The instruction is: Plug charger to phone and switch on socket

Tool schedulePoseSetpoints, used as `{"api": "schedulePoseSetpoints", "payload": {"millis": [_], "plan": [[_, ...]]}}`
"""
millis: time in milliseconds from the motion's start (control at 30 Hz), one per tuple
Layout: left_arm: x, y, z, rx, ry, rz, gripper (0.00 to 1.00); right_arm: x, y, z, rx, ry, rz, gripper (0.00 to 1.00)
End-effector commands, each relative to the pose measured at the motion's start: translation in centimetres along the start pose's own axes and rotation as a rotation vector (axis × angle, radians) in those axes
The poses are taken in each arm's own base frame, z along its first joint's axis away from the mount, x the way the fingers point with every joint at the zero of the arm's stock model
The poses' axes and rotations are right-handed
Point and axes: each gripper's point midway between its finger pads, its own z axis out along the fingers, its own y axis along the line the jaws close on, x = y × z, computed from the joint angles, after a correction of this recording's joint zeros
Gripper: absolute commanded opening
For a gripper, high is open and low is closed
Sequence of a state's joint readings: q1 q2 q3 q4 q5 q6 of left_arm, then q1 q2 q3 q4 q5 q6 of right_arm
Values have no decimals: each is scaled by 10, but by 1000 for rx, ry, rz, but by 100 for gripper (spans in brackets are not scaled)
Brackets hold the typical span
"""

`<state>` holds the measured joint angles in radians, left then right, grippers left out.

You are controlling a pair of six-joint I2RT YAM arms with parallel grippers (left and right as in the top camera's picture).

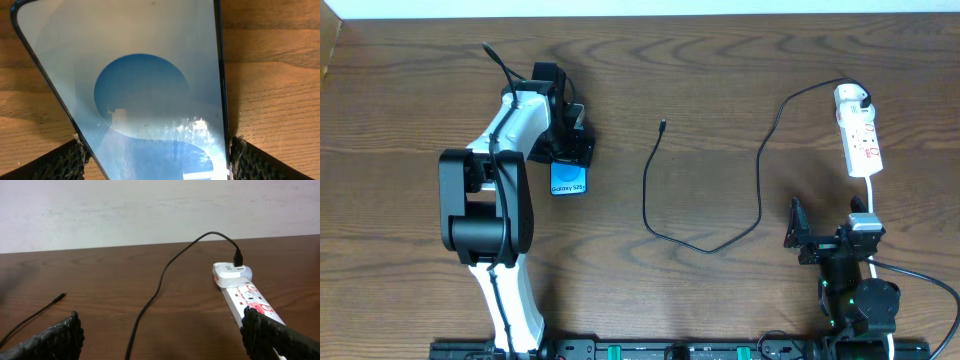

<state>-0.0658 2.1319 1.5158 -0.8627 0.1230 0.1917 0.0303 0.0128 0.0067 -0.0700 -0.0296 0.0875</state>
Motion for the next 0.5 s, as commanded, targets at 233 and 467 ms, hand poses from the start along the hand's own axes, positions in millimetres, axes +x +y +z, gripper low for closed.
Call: {"api": "schedulePoseSetpoints", "payload": {"millis": [233,467], "plan": [[8,-11,18,74,36,15,91,1,2,0,-7,1,8,99],[8,-11,18,74,35,15,91,1,2,0,-7,1,8,99]]}}
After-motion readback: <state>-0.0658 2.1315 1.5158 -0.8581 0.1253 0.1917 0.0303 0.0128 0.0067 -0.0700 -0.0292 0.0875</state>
